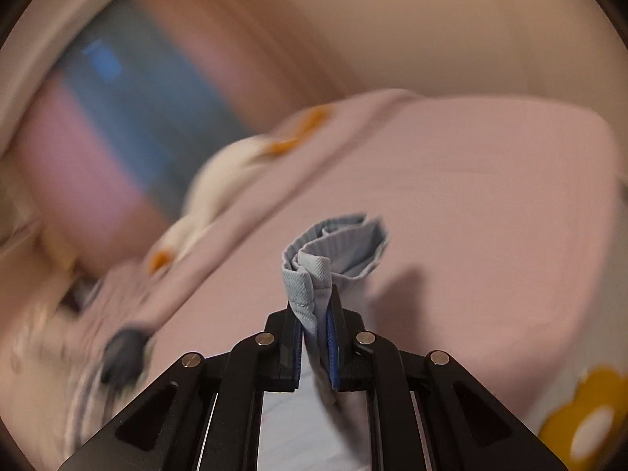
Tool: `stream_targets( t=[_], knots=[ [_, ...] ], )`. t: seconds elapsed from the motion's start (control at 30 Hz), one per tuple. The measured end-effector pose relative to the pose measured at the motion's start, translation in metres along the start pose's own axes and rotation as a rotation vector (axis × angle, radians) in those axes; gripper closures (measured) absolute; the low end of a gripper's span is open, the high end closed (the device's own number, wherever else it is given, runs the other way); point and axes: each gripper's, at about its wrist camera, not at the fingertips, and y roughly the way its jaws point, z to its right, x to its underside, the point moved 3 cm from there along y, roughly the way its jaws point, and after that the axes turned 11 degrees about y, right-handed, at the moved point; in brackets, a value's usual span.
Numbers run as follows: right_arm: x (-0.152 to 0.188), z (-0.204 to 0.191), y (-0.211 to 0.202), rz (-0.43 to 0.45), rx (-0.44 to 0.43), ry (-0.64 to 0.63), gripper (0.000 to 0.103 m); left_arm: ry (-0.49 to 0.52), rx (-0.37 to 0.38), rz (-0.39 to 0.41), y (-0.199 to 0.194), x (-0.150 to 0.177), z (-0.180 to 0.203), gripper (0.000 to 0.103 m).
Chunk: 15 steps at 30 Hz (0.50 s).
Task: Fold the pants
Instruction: 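Carry the cuff over onto the other leg and open the right tool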
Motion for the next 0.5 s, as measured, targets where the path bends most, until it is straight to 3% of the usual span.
stream_targets(
  t=[0.1,0.17,0.4,0.5],
  knots=[
    [0.033,-0.05,0.024,-0.154,-0.12,-0.114,0.091,-0.025,-0.026,0.045,-0.016,-0.002,-0.01,0.042],
    [0.058,-0.074,0.047,-0.271,-0.145,-0.173,0.091,-0.045,-0.041,0.069,-0.025,-0.003,-0.019,0.042],
    [0.171,-0.113,0.13,-0.663,-0.031,-0.393,0.091,-0.139,-0.065,0.086,-0.034,0.003,-0.049,0.042],
    [0.197,-0.111,0.146,-0.72,0.052,-0.468,0.09,-0.145,-0.068,0.085,-0.036,0.005,-0.053,0.042]
  ],
)
